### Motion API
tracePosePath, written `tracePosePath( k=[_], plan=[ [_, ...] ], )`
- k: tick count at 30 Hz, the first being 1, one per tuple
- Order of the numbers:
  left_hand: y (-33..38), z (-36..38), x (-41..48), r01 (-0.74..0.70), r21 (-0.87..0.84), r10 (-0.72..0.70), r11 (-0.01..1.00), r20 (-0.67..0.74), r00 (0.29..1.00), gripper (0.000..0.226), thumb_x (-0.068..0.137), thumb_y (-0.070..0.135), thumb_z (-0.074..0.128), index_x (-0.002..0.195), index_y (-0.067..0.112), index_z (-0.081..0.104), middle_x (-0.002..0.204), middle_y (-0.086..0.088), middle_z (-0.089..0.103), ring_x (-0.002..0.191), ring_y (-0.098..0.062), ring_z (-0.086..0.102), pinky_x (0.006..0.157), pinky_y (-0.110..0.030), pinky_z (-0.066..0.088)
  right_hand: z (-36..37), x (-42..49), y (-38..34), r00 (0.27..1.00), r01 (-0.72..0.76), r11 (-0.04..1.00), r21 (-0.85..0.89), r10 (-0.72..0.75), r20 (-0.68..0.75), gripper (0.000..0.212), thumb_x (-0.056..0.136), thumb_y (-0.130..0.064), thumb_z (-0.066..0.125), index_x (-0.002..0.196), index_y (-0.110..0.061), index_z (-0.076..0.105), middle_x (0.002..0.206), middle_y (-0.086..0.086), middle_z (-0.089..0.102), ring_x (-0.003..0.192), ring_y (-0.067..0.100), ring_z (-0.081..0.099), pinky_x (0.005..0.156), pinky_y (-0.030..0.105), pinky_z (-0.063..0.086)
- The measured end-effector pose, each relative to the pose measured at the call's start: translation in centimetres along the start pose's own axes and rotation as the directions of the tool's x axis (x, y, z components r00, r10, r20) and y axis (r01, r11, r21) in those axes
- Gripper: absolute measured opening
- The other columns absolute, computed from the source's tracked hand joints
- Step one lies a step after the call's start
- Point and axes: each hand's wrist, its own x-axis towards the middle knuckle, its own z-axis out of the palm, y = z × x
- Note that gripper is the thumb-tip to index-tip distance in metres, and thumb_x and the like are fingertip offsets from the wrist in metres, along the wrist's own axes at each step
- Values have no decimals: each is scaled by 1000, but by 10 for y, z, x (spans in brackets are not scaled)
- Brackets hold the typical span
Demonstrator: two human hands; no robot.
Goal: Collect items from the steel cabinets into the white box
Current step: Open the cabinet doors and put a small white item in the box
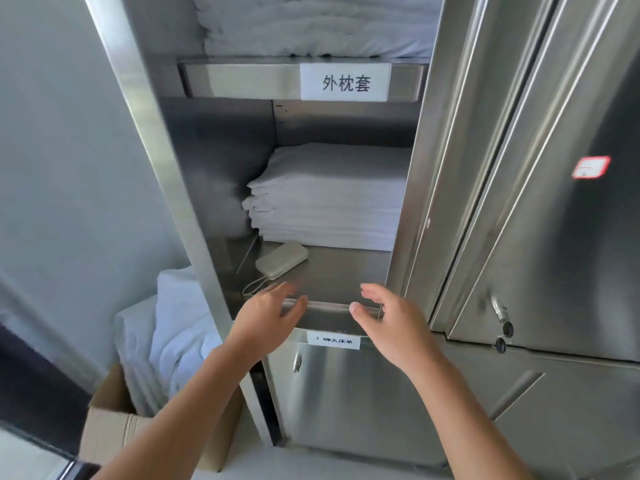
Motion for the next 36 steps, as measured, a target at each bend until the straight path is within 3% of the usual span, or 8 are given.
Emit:
tracePosePath(
  k=[9,13,15,20,23,29,32,36],
  plan=[
    [-28,-25,-4,-14,148,18,989,-25,1000,45,97,50,46,137,30,53,131,10,59,112,-18,59,88,-32,50,26,19,-32,994,90,996,4,-90,61,52,92,-58,57,138,-35,56,134,-21,63,128,5,57,105,31,45],
    [-35,-17,20,20,14,-20,1000,-39,999,41,95,50,48,129,30,58,122,11,63,102,-14,63,88,-33,51,29,26,-34,995,74,997,-7,-73,60,51,93,-55,58,139,-33,56,135,-19,63,129,5,56,104,28,44],
    [-37,-10,36,44,-79,-48,996,-56,997,39,94,48,51,127,29,61,122,8,65,107,-14,63,92,-33,51,29,31,-33,997,52,999,-7,-52,57,51,93,-54,58,139,-32,56,136,-17,63,129,6,56,105,27,43],
    [-43,10,84,25,-99,-30,995,-46,999,41,94,43,56,131,25,59,131,2,62,117,-23,60,91,-30,47,32,42,-29,999,-14,1000,-16,15,51,51,94,-54,57,141,-33,55,138,-19,61,128,5,56,106,28,44],
    [-54,19,118,107,-184,-113,977,-23,993,44,94,43,54,135,27,54,137,2,57,122,-23,56,94,-30,43,35,50,-25,998,-48,998,-30,49,41,50,94,-54,57,140,-34,55,138,-19,61,127,4,56,106,28,44],
    [-82,33,160,123,-84,-127,989,-48,991,45,83,34,63,125,17,60,127,-7,59,119,-28,54,101,-38,43,49,67,-23,995,-91,995,-34,92,30,51,92,-57,56,138,-36,56,136,-23,61,128,0,55,107,29,45],
    [-94,48,162,226,-142,-222,964,42,974,53,85,36,65,133,17,55,134,-6,57,123,-27,52,102,-36,40,56,72,-22,993,-114,993,-29,115,35,59,86,-66,50,138,-38,56,135,-25,61,128,-1,54,106,30,46],
    [-101,59,158,199,-120,-199,973,13,980,66,77,42,74,135,18,53,132,-5,59,121,-25,55,101,-34,42,60,76,-20,990,-142,990,-6,142,20,65,81,-70,47,137,-38,57,134,-26,61,126,-2,55,106,30,47]
  ],
)
